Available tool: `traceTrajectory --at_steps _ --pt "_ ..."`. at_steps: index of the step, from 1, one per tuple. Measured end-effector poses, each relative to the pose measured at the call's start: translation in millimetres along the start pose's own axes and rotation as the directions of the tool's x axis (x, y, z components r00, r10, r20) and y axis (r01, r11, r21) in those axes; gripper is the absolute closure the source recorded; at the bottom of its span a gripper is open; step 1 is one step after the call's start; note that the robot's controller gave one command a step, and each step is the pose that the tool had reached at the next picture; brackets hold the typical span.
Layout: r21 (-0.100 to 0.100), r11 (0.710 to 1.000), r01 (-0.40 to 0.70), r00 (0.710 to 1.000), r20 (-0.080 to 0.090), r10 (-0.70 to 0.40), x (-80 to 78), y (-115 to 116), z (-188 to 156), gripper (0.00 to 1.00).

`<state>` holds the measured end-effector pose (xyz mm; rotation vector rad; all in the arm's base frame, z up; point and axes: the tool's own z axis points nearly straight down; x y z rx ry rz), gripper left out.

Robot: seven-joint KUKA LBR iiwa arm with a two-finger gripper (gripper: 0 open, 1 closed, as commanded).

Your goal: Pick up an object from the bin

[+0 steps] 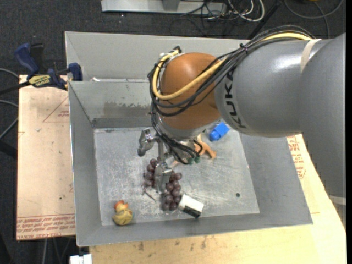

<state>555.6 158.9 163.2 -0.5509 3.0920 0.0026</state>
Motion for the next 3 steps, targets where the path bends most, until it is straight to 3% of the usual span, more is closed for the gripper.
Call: traceTrajectory --at_steps 1,2,3 --pt "0.0 1.0 -0.004 1.0 0.007 0.004 -5.4 -3 6 0.0" --pt "0.0 0.995 0.095 0.995 -0.001 -0.095 -5.6 -27 49 0.0" --pt "0.002 0.933 0.361 0.933 0.004 -0.361 -49.9 -68 76 1.0"
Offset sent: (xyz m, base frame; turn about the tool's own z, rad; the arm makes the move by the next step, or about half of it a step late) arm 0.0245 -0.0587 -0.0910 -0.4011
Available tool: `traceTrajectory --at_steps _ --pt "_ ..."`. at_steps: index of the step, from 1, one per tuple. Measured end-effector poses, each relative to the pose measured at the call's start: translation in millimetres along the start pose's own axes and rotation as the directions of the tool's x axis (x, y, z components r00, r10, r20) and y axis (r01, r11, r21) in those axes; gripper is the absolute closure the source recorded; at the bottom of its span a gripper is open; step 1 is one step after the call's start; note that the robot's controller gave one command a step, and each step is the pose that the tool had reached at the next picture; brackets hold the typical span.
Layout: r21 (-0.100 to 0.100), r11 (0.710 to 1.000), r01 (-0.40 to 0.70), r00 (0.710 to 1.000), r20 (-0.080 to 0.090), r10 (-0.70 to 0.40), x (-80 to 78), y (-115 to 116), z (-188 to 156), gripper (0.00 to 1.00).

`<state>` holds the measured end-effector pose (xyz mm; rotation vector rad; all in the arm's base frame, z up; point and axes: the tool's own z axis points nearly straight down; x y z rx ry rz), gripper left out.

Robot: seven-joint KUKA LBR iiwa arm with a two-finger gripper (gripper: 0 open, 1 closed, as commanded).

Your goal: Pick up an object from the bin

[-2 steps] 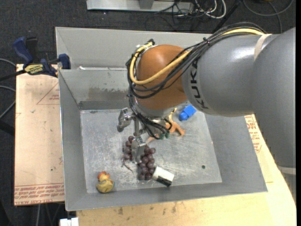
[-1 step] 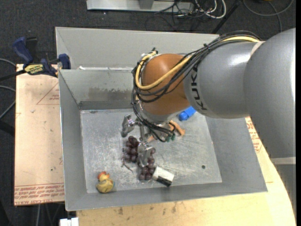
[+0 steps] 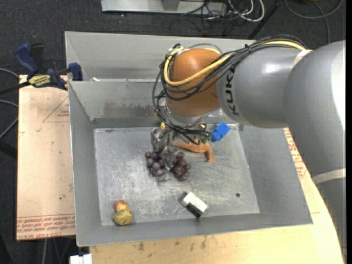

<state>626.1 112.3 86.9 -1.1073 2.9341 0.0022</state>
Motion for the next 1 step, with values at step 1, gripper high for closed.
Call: traceTrajectory --at_steps 1 --pt "0.0 1.0 0.0 1.0 0.0 0.0 0.0 0.0 0.0 1.0"
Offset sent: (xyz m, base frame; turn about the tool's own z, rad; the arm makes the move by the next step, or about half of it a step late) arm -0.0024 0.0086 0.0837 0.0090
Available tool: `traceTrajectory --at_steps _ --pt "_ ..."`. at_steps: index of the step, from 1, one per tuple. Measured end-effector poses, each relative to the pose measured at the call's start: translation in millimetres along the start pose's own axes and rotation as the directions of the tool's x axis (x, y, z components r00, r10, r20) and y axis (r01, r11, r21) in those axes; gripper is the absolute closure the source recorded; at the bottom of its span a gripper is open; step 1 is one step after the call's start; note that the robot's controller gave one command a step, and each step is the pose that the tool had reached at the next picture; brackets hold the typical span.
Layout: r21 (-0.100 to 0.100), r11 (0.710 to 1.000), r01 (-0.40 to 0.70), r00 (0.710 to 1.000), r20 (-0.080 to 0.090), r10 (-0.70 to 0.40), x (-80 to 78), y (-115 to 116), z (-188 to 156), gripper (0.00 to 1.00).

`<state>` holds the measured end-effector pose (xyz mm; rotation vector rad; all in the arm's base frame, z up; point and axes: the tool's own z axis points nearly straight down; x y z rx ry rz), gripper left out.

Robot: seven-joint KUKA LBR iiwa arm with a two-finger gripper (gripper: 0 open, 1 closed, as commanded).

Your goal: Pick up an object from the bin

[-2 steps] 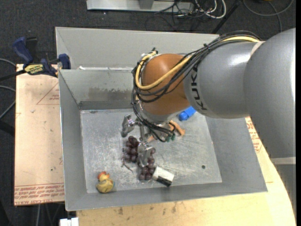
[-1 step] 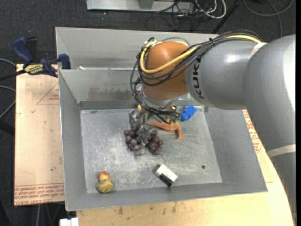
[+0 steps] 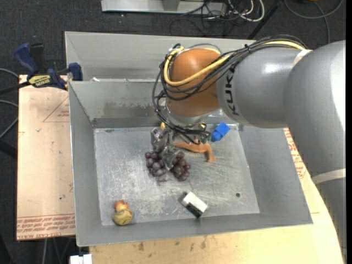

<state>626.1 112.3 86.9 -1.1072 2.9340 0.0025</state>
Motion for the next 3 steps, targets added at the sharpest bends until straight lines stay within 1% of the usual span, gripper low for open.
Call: traceTrajectory --at_steps 1,2,3 --pt "-0.006 1.0 -0.004 1.0 -0.011 0.004 0.3 5 -37 1.0" --pt "-0.001 1.0 0.006 1.0 -0.003 -0.006 -10.1 -7 -92 1.0" --pt "-0.001 1.0 -0.008 1.0 -0.004 0.008 2.9 1 -134 1.0"
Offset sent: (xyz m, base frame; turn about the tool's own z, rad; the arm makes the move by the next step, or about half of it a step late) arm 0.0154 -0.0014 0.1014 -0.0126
